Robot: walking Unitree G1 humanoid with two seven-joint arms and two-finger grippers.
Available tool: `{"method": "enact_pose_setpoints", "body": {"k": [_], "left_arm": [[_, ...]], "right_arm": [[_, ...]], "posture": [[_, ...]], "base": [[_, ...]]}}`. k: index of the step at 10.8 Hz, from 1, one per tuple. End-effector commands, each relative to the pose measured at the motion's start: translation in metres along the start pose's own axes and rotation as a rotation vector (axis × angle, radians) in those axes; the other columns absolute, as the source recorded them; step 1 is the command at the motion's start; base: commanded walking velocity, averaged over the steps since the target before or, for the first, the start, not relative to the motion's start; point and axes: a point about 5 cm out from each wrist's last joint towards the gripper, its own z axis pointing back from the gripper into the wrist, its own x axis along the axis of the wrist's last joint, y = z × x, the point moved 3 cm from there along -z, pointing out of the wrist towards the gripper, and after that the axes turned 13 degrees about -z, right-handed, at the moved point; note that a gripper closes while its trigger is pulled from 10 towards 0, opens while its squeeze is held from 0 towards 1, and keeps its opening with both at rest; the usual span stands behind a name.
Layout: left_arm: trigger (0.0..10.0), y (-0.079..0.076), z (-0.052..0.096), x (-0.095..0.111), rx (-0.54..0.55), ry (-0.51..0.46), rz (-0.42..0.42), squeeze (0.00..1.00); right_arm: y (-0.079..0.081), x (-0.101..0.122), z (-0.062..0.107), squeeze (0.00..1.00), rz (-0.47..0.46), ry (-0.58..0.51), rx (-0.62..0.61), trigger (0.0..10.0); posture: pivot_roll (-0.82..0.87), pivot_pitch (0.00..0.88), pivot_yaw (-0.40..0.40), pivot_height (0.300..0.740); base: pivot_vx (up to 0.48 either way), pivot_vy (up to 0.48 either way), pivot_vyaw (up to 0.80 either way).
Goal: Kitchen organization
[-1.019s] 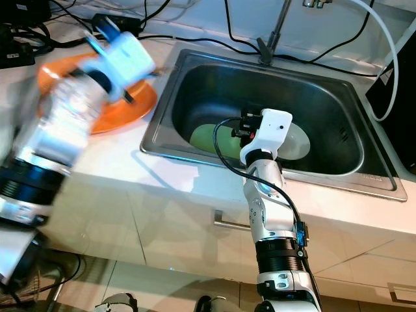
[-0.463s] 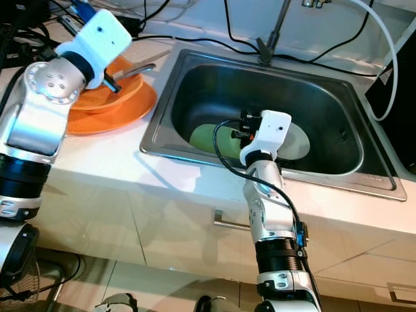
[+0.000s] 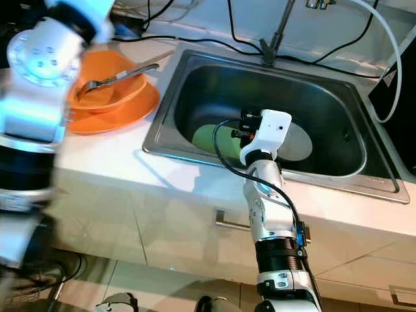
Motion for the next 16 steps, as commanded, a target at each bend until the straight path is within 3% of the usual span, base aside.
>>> {"method": "enact_pose_setpoints", "body": {"k": [1,3,4,5,9,13,15,16], "left_arm": [[10.0,0.0,0.001,0.011,0.008,-0.057,0.107,0.0],[10.0,-0.015,0.0,0.031,-0.013,-0.143,0.451,0.0],[10.0,-0.022,0.0,0.031,-0.034,-0.15,0.576,0.0],[10.0,-0.03,0.002,0.027,-0.054,-0.138,0.671,0.0],[10.0,-0.073,0.009,0.016,-0.187,-0.05,0.821,0.0],[10.0,-0.089,0.013,0.012,-0.242,-0.015,0.837,0.0],[10.0,-0.091,0.014,0.008,-0.253,0.002,0.818,0.0],[10.0,-0.094,0.015,0.006,-0.261,0.014,0.807,0.0]], "right_arm": [[-0.003,0.002,-0.001,0.0,0.013,-0.005,-0.005,10.0],[-0.003,0.005,-0.001,0.0,0.011,-0.014,0.001,10.0],[-0.003,0.007,-0.001,1.0,0.006,-0.022,0.006,10.0],[-0.001,0.01,-0.001,1.0,-0.001,-0.033,0.02,10.0],[0.011,0.034,-0.004,1.0,-0.059,-0.063,0.168,10.0],[0.035,0.049,0.008,1.0,-0.122,-0.032,0.422,10.0],[0.033,0.053,0.012,1.0,-0.116,-0.025,0.464,10.0],[0.033,0.055,0.014,0.9,-0.117,-0.023,0.48,10.0]], "posture": [[0.01,0.068,-0.106,0.74],[0.01,0.06,-0.104,0.74],[0.01,0.056,-0.101,0.74],[0.01,0.053,-0.099,0.74],[0.0,0.062,-0.097,0.74],[-0.01,0.077,-0.086,0.74],[-0.01,0.08,-0.085,0.74],[-0.01,0.082,-0.083,0.74]], "base": [[0.0,0.0,0.0],[0.0,0.0,0.0],[0.0,0.0,0.0],[0.0,0.0,0.0],[0.0,0.0,0.0],[0.0,0.0,0.0],[0.0,0.0,0.0],[0.0,0.0,0.0]]}}
